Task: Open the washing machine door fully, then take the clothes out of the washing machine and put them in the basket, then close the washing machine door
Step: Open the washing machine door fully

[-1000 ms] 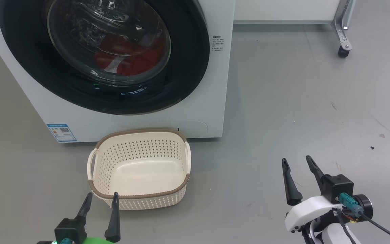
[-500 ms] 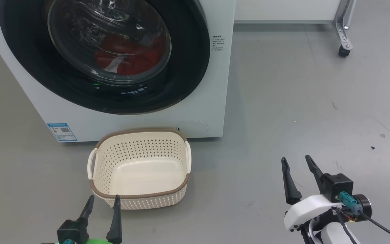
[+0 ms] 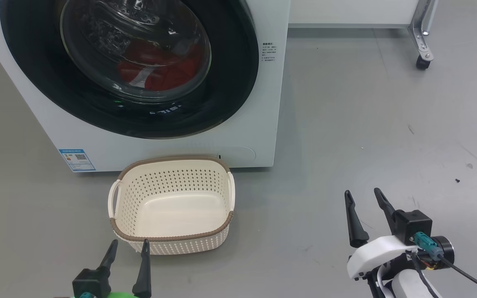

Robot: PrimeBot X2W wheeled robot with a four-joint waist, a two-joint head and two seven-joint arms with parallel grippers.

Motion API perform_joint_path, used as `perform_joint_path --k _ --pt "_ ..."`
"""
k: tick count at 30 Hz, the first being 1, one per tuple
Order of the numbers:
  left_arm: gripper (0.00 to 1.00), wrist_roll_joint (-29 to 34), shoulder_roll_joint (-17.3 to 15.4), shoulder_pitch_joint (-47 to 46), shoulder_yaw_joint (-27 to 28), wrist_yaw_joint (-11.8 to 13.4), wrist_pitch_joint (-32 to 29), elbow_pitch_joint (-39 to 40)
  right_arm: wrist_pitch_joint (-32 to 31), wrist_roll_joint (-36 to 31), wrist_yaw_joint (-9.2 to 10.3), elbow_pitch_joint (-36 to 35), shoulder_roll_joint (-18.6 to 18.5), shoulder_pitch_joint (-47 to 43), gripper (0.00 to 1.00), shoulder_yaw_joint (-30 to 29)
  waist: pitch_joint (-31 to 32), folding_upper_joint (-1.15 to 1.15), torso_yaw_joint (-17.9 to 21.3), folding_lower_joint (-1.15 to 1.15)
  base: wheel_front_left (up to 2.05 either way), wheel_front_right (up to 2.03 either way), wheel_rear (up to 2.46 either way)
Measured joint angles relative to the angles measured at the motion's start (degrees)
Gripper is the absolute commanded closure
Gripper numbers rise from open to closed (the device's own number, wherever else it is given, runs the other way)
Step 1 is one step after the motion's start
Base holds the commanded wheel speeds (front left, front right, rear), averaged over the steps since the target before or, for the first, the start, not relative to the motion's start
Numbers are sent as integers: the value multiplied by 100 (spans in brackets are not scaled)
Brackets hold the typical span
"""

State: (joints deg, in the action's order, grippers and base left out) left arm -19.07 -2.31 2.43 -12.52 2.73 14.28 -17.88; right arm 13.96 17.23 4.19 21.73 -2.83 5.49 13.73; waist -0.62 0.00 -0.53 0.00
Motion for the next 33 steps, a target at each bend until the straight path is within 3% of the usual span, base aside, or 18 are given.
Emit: perform_joint_path --k 5,6,7,8,12,24,33 --pt "0 -1 0 -2 -26 1 0 -3 0 7 7 -13 1 3 0 1 -31 0 -1 0 0 0 0" --pt "0 -1 0 -6 -38 1 0 -3 1 19 8 -24 4 10 31 -26 -46 0 -3 0 0 0 0" --pt "0 -2 0 -10 -51 1 0 -3 5 41 8 -34 3 24 83 -51 -62 0 -5 0 0 0 0" --pt "0 -2 0 -13 -57 1 0 -2 7 42 8 -41 -1 42 100 -57 -80 0 -9 0 0 0 0" --pt "0 -10 -1 -38 -90 1 0 0 8 43 8 -100 3 122 100 -74 -160 0 -32 0 0 0 0" --pt "0 -19 -5 -335 -291 8 0 159 27 918 -9 -386 9 697 100 -831 -631 0 -173 0 0 0 0" --pt "0 -98 -7 -643 -538 8 0 225 -174 1588 -154 -495 -116 1543 100 -1471 -1103 0 -358 0 0 0 0"
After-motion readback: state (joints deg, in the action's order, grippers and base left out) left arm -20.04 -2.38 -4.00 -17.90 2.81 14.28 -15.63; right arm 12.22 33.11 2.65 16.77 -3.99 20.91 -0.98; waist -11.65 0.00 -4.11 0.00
